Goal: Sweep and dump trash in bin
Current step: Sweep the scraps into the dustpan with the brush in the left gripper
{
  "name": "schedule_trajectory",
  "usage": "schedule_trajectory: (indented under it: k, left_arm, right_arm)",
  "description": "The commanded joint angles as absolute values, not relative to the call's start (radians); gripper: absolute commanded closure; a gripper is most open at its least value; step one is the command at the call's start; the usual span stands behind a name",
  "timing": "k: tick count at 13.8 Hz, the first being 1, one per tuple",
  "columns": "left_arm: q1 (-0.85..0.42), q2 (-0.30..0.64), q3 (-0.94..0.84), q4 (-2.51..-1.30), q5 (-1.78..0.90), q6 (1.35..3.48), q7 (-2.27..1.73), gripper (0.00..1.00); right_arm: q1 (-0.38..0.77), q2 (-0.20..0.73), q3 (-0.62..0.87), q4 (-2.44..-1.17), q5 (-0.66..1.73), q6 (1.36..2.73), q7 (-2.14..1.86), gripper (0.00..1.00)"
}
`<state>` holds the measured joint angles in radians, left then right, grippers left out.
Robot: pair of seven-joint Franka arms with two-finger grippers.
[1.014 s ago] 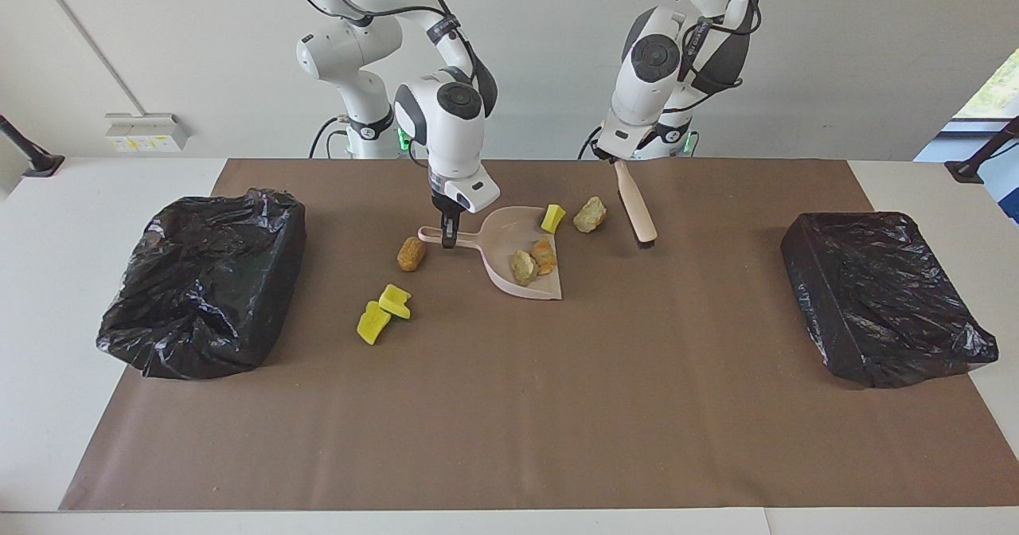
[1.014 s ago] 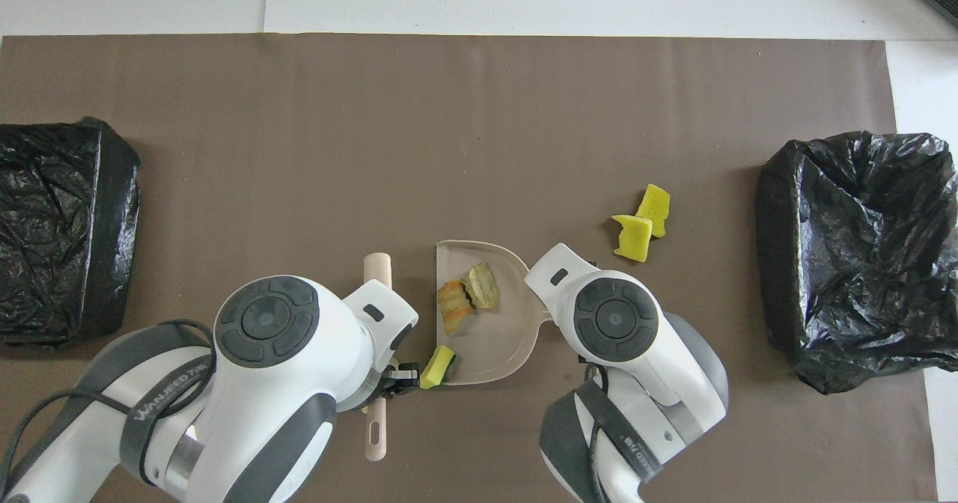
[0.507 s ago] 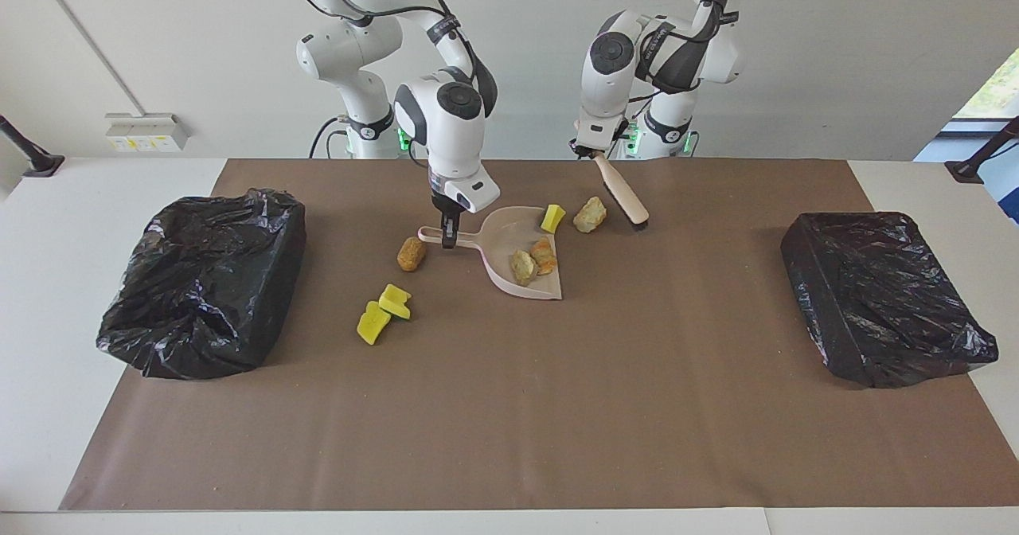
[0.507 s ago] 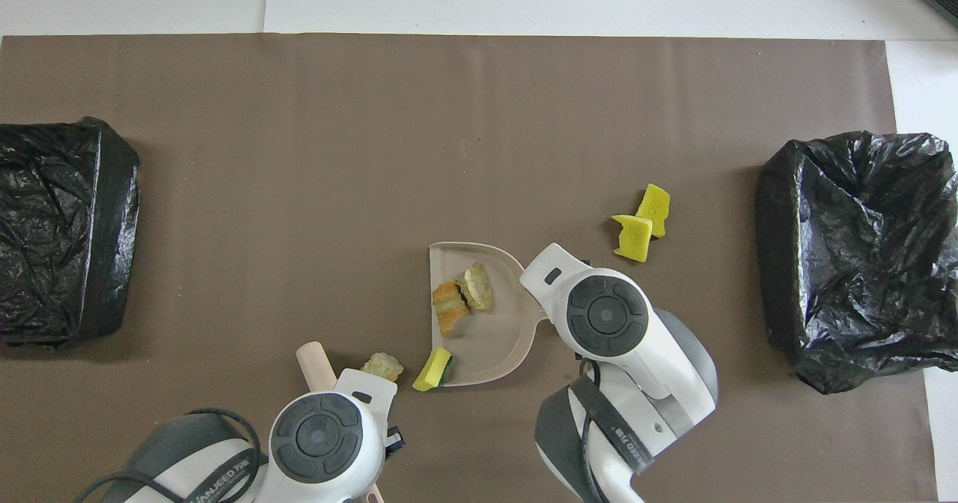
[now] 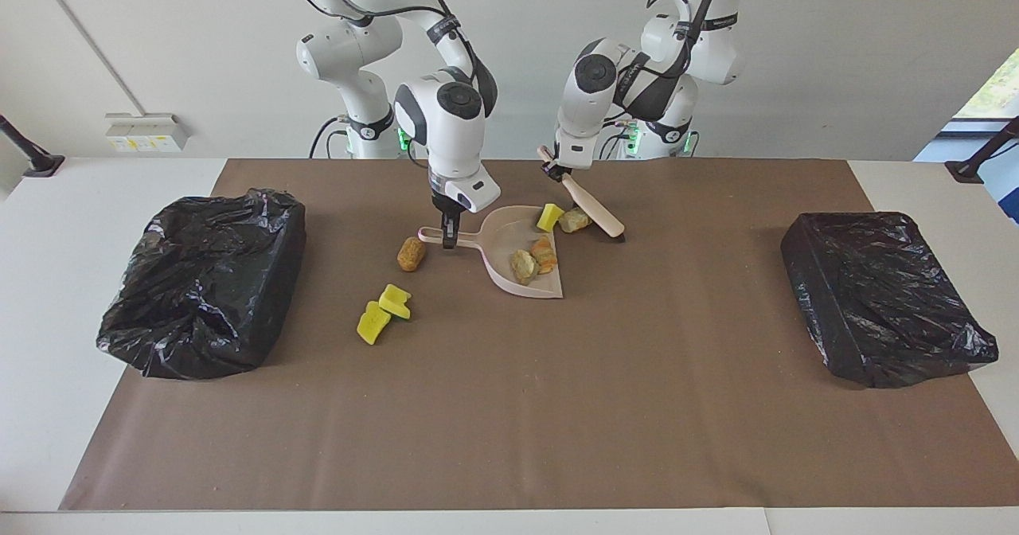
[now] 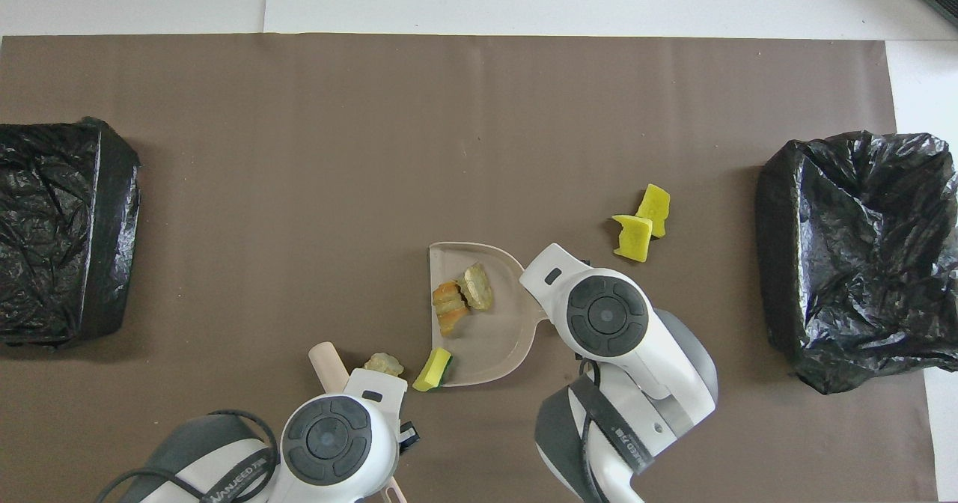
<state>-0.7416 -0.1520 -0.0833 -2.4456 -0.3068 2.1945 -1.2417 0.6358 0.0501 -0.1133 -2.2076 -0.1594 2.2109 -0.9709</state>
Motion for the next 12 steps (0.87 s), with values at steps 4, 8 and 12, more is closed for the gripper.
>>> schedule_trajectory:
  k: [4, 8, 12]
  left_arm:
    - [-0.758, -0.057, -0.074, -2.330, -0.417, 2.270, -0.854, 1.00]
    - [-0.755, -0.058, -0.071, -2.298, -0.407, 2.237, -0.666, 1.00]
    - [-0.712, -0.074, -0.063, -2.218, -0.274, 2.042, -0.663, 1.00]
  right_arm:
    - [0.627, 0.054, -0.110, -2.212, -0.181, 2.230, -1.002, 1.00]
    - [0.627, 0.054, -0.109, -2.212, -0.181, 2.230, -0.997, 1.00]
    - [0.627, 0.055, -0.109, -2.212, -0.179, 2.230, -0.994, 1.00]
